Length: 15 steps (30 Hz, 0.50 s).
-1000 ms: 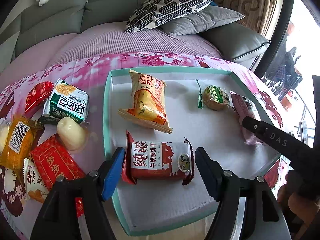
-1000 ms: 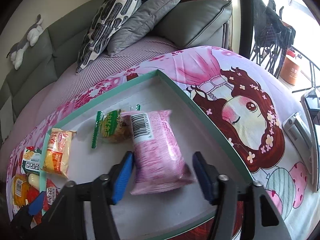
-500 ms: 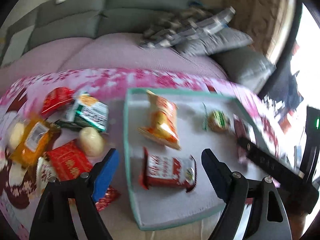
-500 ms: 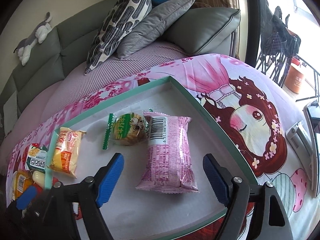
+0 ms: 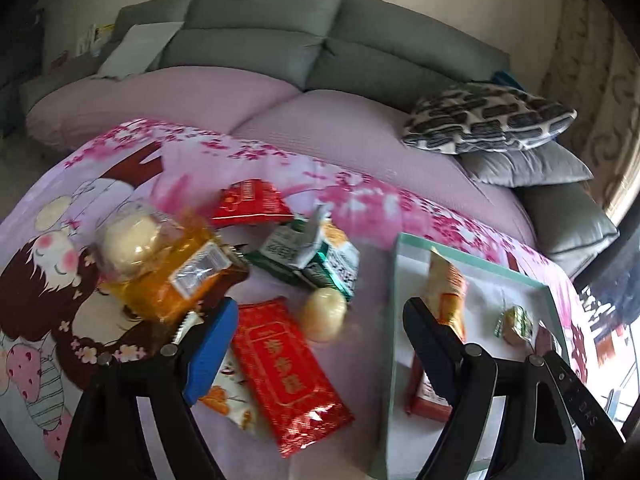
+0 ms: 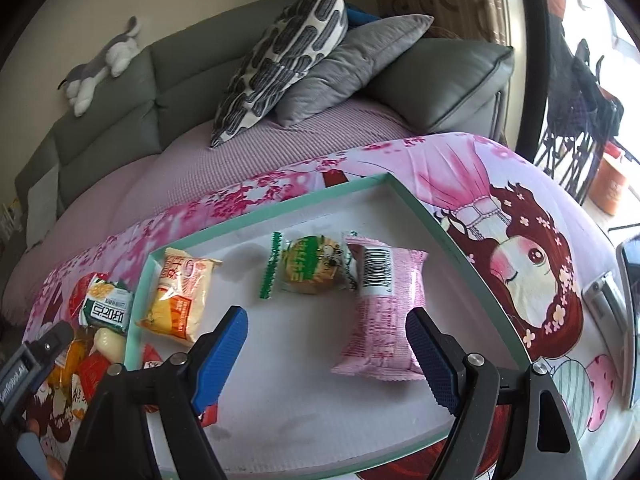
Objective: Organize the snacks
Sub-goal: 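Withdraw both open grippers from the tray toward the snack pile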
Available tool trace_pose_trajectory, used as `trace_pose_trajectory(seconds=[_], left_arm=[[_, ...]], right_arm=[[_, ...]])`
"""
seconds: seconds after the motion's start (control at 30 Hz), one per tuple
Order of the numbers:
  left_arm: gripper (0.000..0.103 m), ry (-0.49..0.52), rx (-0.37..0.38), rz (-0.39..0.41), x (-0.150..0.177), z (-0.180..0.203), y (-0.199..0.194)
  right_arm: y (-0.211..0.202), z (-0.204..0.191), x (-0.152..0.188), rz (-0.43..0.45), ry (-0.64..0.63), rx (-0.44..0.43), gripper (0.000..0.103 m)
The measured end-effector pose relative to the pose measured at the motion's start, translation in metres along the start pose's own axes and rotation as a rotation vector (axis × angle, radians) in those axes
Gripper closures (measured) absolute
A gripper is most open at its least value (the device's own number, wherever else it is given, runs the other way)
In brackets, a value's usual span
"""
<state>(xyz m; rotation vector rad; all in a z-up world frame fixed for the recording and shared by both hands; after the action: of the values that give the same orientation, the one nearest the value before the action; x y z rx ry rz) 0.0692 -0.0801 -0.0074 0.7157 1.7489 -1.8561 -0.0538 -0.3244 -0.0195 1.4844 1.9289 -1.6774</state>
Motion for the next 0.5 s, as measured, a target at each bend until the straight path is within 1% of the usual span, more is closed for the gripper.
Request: trace_pose_trajectory(seconds=[0.17,0.2,0.23,0.27,0.3,0.5], left_arm=[[0.018,0.002,-0.02,-0.012,0.003,-0.003,0.003],[0.015,0.003,-0.025,-0.01,0.004,-0.003,0.003],[0.01,0.007,-0.036,-0.006,0.005,-0.001,0.003],[0.002,0.014,-0.052,0.001,0.006,0.0,0.003],[0.002,0.018,-0.057,0.009,0.007,0.002,0.003],[0.002,0.033,-0.094,0.033,0.012,0.003,0.002]], right_arm=[[0.006,-0.005,0.002,-0.031,-0.014,-0.019,0.019],[0.007,-0.006,0.003,-0.035,-0.024,-0.018,0.018],[0.008,-0.006,0.004,-0.039,-0.032,-0.014,0.013],[0.009,-0.006,0.004,-0.043,-0.038,-0.007,0.002],[0.009,-0.005,0.005,-0.044,-0.04,-0.004,0.0],[0.007,0.008,0.004,-0.037,0.005,-0.015,0.0]])
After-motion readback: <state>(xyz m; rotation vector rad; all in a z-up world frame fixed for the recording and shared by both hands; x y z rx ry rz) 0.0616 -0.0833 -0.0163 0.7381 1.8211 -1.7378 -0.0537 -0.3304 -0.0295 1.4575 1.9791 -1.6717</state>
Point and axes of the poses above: each gripper's, at about its wrist camera, not at the fingertips, and y roughly the way its jaws point, z to its right, x to its underside, the point moved 2 cm from there along y, roughly the way its jaws point, and after that the axes turned 15 degrees about -x, right-handed, at the moved point
